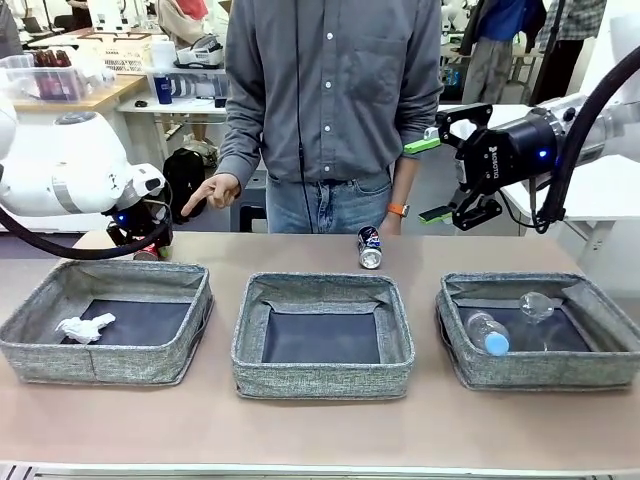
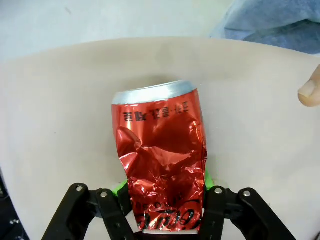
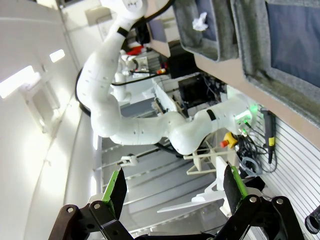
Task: Sort the waste into the appropriate baskets.
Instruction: Pick up the waste item pointed out by the person.
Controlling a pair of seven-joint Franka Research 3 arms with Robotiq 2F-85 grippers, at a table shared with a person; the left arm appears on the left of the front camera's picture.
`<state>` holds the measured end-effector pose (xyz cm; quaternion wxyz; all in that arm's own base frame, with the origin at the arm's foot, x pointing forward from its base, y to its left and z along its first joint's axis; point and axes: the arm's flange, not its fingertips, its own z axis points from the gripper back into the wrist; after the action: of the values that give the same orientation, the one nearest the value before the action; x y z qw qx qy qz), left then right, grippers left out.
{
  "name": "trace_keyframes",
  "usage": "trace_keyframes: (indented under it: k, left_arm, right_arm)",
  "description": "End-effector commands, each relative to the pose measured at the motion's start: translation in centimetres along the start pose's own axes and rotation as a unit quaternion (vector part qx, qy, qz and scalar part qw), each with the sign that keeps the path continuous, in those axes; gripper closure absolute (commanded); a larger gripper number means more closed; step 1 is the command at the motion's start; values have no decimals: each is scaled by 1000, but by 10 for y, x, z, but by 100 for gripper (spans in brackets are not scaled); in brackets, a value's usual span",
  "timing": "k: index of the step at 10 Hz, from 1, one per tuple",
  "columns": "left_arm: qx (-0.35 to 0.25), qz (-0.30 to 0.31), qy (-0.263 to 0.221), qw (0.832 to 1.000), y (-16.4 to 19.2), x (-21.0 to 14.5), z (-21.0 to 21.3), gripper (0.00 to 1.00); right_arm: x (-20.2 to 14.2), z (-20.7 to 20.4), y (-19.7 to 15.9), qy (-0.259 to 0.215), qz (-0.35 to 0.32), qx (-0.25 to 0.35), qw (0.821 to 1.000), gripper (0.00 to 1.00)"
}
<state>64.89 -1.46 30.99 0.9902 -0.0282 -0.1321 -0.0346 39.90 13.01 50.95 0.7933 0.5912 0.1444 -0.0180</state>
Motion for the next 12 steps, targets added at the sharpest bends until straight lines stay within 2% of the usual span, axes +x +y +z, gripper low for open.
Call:
trace_keyframes:
  k: [1,2,5,7,8,10,11,12]
  left_arm:
    - [12,3,10,1000,-5,-5,3,95]
    - [15,3,16,1000,-7,-8,4,100]
    - [3,6,31,999,-9,-14,10,100]
    - [14,30,28,999,-6,-22,39,100]
    - [13,60,29,998,-4,-26,74,83]
    - [-30,89,36,995,-8,-40,168,83]
    - [-79,95,76,989,-18,-59,216,83]
    - [-80,74,115,987,-28,-77,240,83]
  right_arm:
    - [0,0,2,3,9,10,1000,0]
    - [0,0,2,3,9,10,1000,0]
    - [0,0,2,3,9,10,1000,0]
    - [0,0,2,3,9,10,1000,0]
    - [0,0,2,3,9,10,1000,0]
    - [0,0,2,3,9,10,1000,0]
    - [0,0,2,3,9,10,1000,0]
    - [0,0,2,3,9,10,1000,0]
